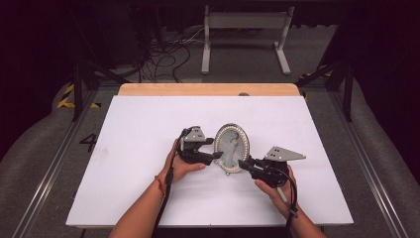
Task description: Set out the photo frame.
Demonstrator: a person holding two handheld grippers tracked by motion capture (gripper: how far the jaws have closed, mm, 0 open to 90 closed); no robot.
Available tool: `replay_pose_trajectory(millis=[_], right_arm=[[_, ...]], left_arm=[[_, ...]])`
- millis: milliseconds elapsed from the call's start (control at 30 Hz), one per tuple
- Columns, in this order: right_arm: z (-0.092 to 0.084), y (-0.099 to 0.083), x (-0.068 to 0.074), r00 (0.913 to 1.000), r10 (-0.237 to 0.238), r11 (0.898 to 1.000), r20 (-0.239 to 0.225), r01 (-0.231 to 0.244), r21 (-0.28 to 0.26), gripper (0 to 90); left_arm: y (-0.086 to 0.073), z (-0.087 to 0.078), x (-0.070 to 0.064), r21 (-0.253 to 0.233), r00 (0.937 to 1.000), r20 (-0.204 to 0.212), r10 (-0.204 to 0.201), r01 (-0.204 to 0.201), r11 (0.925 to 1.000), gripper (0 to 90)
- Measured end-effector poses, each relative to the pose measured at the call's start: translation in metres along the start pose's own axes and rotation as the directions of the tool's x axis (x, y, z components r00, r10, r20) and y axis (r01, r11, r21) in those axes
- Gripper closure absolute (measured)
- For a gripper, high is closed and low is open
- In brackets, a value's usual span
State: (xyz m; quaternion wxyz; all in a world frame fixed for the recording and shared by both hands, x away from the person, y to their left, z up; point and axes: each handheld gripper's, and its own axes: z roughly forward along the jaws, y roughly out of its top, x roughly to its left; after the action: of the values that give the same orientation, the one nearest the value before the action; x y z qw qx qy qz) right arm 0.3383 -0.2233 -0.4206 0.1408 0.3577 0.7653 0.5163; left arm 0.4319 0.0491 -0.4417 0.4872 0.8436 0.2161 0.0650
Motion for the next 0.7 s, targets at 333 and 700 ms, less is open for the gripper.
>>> replay_pose_trajectory(millis=[333, 700], right_arm=[[0.001, 0.001, 0.001, 0.9999, -0.002, 1.000, 0.011, 0.002, -0.001, 76.6], [0.007, 0.003, -0.006, 0.9998, 0.014, 1.000, 0.015, -0.014, 0.005, 76.1]], left_arm=[[-0.001, -0.003, 0.001, 0.005, 1.0000, 0.002, 0.008, -0.008, 1.0000, 56.9], [-0.008, -0.021, -0.006, 0.027, 0.9998, -0.016, 0.007, -0.007, 0.9996, 60.6]])
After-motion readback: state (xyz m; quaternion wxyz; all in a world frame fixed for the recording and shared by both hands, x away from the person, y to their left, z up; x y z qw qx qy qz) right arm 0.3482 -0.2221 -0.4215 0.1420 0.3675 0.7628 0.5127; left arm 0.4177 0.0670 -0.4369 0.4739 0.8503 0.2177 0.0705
